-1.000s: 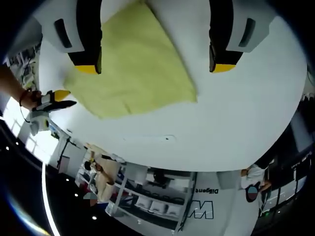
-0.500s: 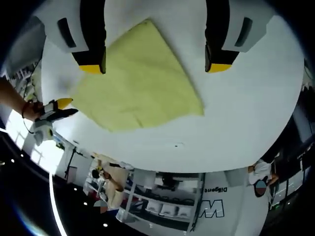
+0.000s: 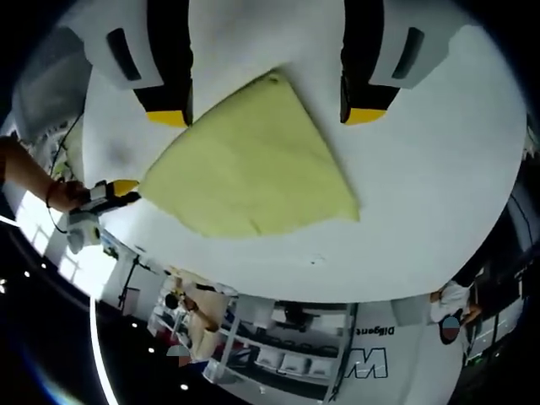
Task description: Fold the garment on the visible template until the final outline fits inside the template.
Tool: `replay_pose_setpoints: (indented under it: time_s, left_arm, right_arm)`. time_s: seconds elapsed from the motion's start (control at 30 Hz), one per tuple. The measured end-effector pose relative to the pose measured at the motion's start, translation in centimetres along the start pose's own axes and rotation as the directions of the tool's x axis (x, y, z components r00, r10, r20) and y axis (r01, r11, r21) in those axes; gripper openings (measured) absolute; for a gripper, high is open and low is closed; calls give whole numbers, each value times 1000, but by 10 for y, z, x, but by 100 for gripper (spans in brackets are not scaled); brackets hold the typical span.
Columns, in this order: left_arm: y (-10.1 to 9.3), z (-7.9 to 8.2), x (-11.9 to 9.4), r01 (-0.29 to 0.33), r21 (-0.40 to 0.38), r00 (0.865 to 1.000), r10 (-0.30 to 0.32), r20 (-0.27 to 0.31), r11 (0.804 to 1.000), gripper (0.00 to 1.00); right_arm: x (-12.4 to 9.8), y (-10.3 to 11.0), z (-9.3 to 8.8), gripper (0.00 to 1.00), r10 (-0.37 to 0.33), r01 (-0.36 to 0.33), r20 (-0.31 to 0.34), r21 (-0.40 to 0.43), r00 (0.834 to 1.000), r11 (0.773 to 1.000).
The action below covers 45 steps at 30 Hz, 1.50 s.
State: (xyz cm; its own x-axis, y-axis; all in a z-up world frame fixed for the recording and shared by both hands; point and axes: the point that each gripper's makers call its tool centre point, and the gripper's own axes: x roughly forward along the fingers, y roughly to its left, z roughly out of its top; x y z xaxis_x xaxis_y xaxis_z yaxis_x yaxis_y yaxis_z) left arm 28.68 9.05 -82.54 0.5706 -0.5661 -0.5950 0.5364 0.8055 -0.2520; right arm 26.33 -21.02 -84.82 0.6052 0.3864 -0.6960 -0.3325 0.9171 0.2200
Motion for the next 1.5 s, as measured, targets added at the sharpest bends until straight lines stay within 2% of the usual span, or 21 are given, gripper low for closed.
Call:
replay_pose_setpoints:
  time_s: [0.2,0.47,0.63,0.87,1.03,1.1,1.27,1.5]
  left_arm:
    - [-3,-7,-4,7,19,1000,-7,-5,1000,54]
    - [7,-28,-4,-9,23,999,10,-36,1000,39]
    - [10,-33,-3,-11,37,998,13,-56,999,28]
    - [11,-34,-1,-3,39,999,4,-43,999,21]
    - [11,-34,1,5,40,999,-4,-34,999,10]
    - [11,-33,2,6,47,1000,-4,-27,999,8]
    - [9,-35,3,17,53,999,-16,-33,998,0]
    - [10,-36,-1,36,95,998,-32,-45,995,0]
  right_arm:
    - [-4,-2,-4,40,-21,21,7,9,1000,1000]
    - [-3,-8,-8,28,-52,52,2,-12,999,999]
    - [-2,-10,-9,24,-64,64,-2,-17,998,998]
    - [-2,-12,-10,22,-71,71,-8,-21,997,997]
    - [0,-16,-12,18,-80,80,-9,-24,997,997]
    - [0,-18,-12,17,-82,82,-9,-26,997,996]
    - [0,-22,-11,7,-92,92,-5,-34,996,995]
    - [-1,-23,-11,0,-80,80,-5,-64,997,995]
